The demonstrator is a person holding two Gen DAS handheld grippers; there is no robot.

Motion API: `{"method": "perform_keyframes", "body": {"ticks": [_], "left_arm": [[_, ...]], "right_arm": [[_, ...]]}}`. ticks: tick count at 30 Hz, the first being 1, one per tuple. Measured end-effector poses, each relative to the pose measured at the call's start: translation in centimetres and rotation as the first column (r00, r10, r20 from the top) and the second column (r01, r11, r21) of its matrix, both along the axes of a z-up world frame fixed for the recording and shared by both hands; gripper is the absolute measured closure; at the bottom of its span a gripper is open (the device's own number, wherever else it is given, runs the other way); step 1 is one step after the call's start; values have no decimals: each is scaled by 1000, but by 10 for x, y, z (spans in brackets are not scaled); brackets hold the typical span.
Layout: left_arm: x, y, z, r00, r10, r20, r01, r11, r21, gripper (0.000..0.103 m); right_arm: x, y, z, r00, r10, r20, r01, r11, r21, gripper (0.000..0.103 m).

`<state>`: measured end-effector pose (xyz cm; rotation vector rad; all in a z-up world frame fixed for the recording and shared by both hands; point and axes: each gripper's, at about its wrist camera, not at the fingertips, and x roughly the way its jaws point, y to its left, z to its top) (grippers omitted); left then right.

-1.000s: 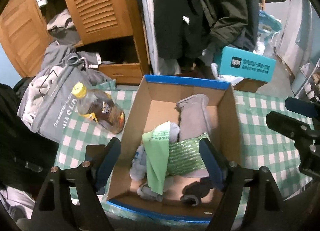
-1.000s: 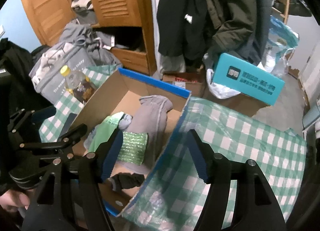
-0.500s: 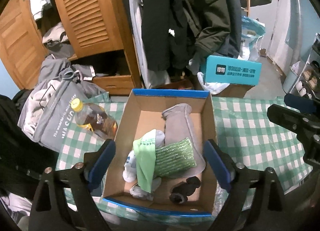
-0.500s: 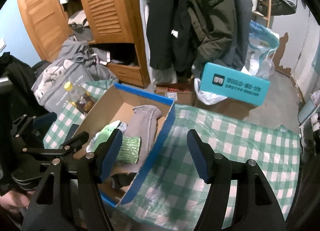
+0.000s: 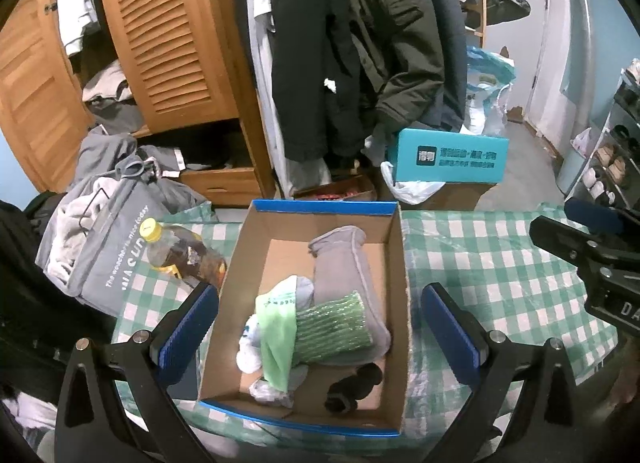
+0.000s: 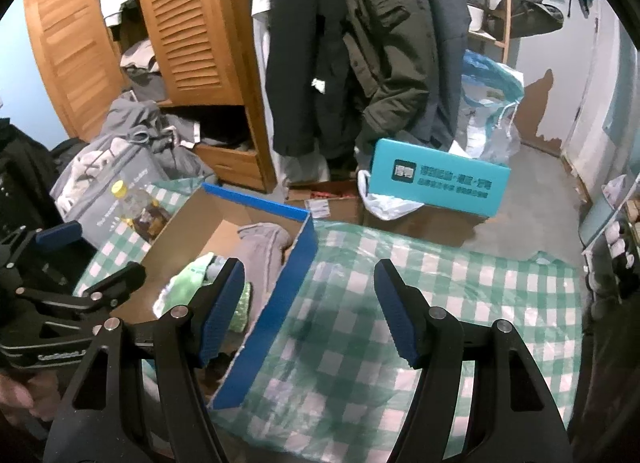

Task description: Organize soft objects

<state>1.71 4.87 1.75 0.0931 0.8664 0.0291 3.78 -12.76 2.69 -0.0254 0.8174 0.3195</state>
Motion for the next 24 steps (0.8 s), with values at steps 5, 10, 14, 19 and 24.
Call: {"method": "perform_keyframes", "body": {"ticks": [5,10,14,19,24], "left_arm": [[1,-1,1,1000,2,2,-2,1000,-8,1],[3,0,2,1000,11,-4,-11,1000,-18,1],[3,0,2,1000,14,-11,-14,1000,-19,1],[3,0,1,1000,13,-10,-13,1000,-16,1],[3,0,1,1000,15,-10,-16,1000,-13,1]], "right_arm": [[2,-8,0,1000,-17,-3,17,1000,13,36],[2,-10,-1,1000,-20,-4,20,1000,14,36],[2,-10,-1,1000,-24,-1,24,1000,14,36],[2,-10,0,1000,-25,1,25,1000,13,36],[2,-10,0,1000,-24,-1,24,1000,13,36]]}}
